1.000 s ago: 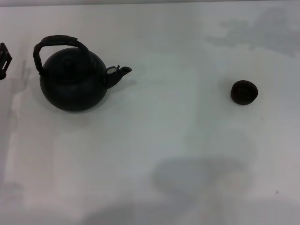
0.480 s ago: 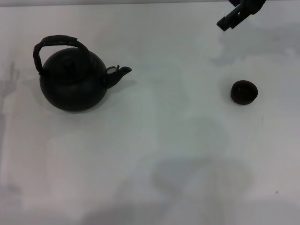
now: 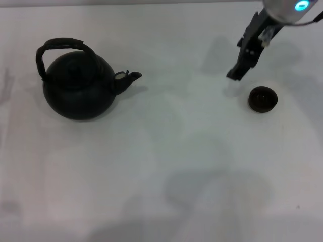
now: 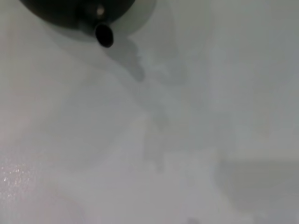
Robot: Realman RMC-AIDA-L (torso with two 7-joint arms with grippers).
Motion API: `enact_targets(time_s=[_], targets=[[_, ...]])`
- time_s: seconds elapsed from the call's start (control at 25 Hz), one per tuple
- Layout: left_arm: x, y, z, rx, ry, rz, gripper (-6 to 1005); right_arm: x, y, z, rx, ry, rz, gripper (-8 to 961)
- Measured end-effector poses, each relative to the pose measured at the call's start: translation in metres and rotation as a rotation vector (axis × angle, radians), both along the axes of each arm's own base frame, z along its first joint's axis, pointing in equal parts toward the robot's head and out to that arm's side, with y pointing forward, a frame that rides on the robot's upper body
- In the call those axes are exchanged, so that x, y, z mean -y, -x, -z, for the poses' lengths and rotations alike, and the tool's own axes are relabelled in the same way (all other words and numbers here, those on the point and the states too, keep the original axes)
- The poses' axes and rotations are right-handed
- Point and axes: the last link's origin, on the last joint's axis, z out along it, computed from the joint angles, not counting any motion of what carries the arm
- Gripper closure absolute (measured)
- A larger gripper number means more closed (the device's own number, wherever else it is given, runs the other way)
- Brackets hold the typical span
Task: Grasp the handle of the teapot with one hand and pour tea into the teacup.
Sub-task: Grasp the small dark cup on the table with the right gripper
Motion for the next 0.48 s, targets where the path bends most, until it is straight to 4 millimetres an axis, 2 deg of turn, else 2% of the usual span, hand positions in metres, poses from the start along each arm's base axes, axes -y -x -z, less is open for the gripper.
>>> enact_targets(time_s=[0.48], targets=[[0.000, 0.000, -0.001, 0.002, -0.007, -0.002, 182, 0.002, -0.020, 0.031, 0.052, -0.021, 0.035, 123]])
